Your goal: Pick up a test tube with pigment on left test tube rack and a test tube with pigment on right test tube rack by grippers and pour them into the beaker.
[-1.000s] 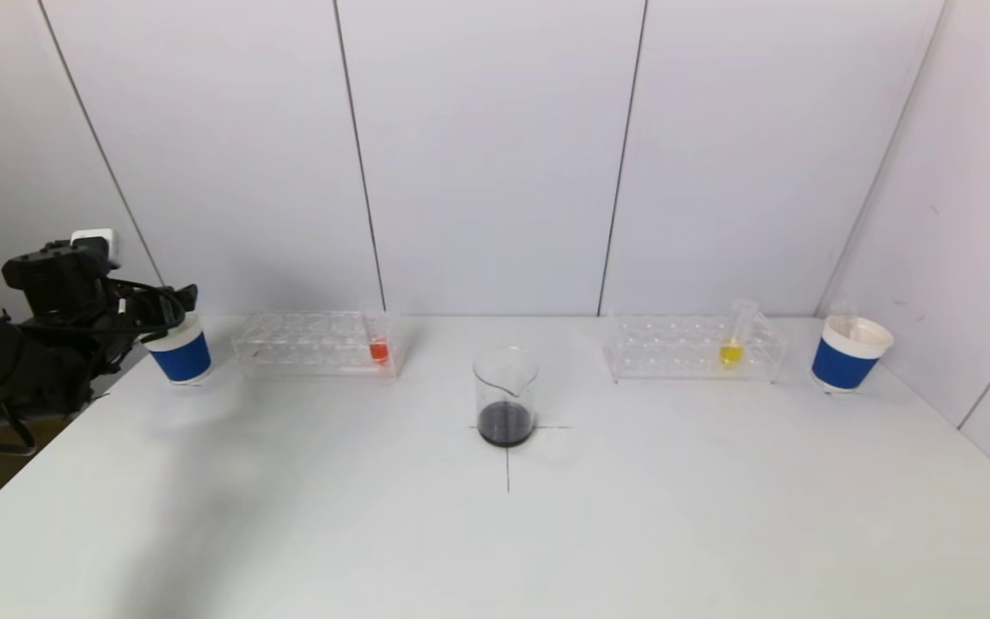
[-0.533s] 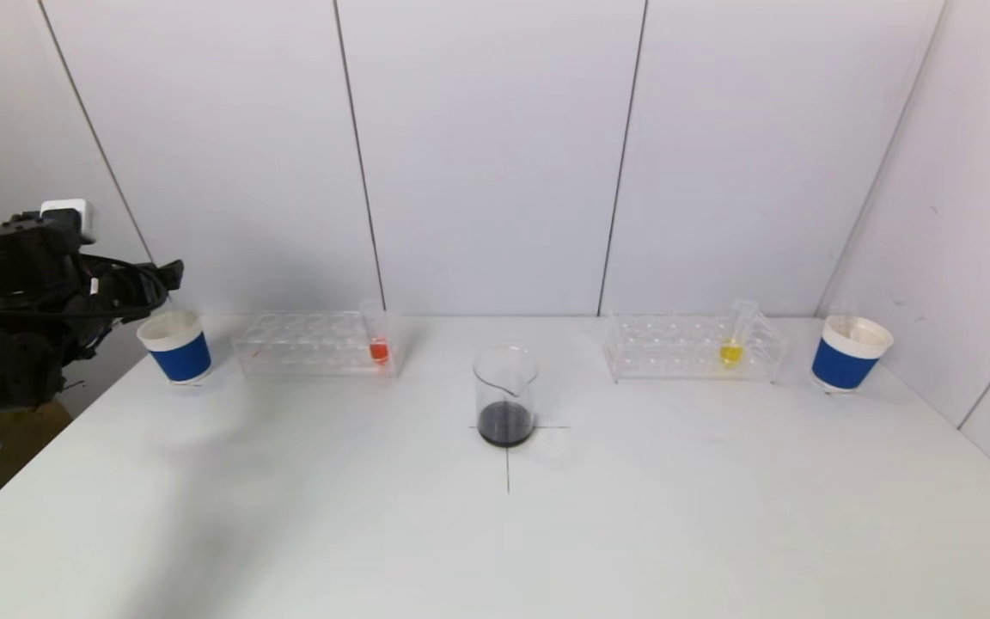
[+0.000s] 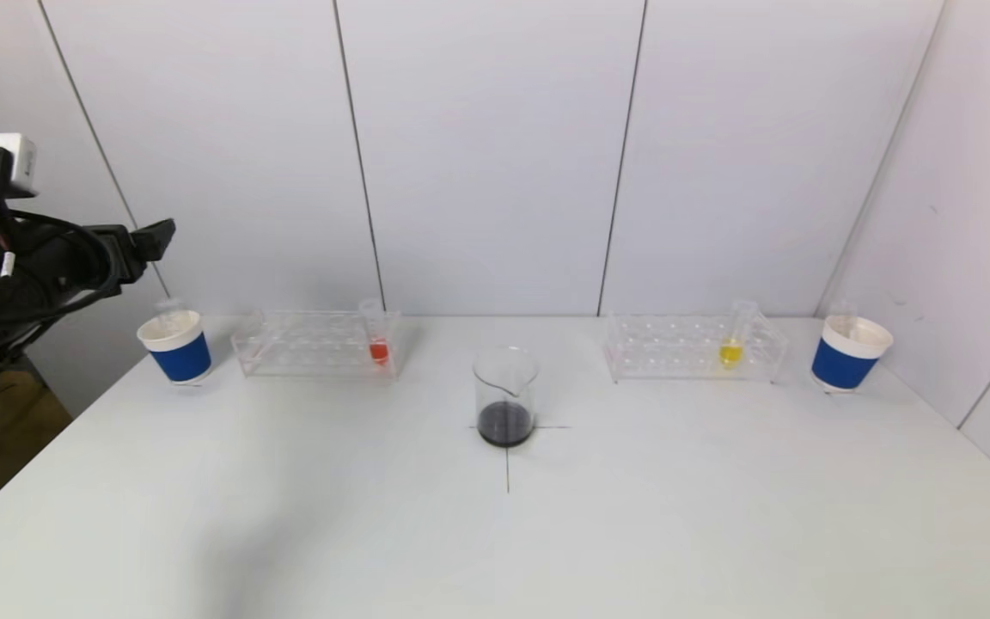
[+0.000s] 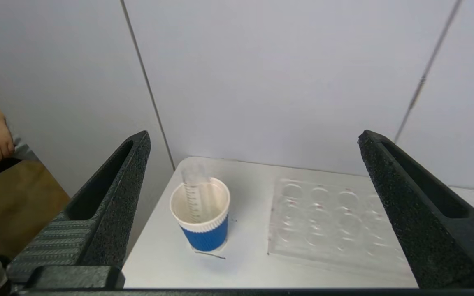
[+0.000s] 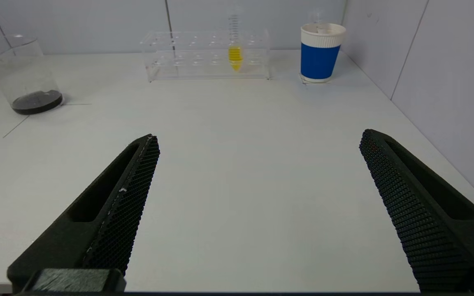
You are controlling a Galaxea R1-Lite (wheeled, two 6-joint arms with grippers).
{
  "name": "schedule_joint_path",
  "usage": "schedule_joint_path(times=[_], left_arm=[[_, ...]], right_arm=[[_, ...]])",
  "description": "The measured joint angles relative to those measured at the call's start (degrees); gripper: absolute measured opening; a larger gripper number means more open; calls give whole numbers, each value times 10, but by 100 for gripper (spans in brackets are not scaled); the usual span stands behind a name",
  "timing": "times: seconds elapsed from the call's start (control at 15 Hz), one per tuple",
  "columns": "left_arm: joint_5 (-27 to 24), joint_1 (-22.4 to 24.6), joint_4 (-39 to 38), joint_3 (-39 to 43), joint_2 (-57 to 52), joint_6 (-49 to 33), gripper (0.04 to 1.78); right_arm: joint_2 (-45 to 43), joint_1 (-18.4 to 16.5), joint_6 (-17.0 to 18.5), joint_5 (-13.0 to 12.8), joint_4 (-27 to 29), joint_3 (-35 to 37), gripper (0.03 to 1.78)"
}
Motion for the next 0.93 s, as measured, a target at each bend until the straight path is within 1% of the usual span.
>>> schedule_joint_path(times=[0.27,0.47,0.67,0.93], left_arm=[[-5,-35,57,96,-162,1,176],[-19,-44,123,151,-298,0,176],[-32,-48,235,179,-447,-1,176],[-38,-49,419,205,-640,-1,176]], right_arm=[[0,0,0,0,0,0,177],[0,0,0,0,0,0,177],[0,0,0,0,0,0,177],[0,0,0,0,0,0,177]])
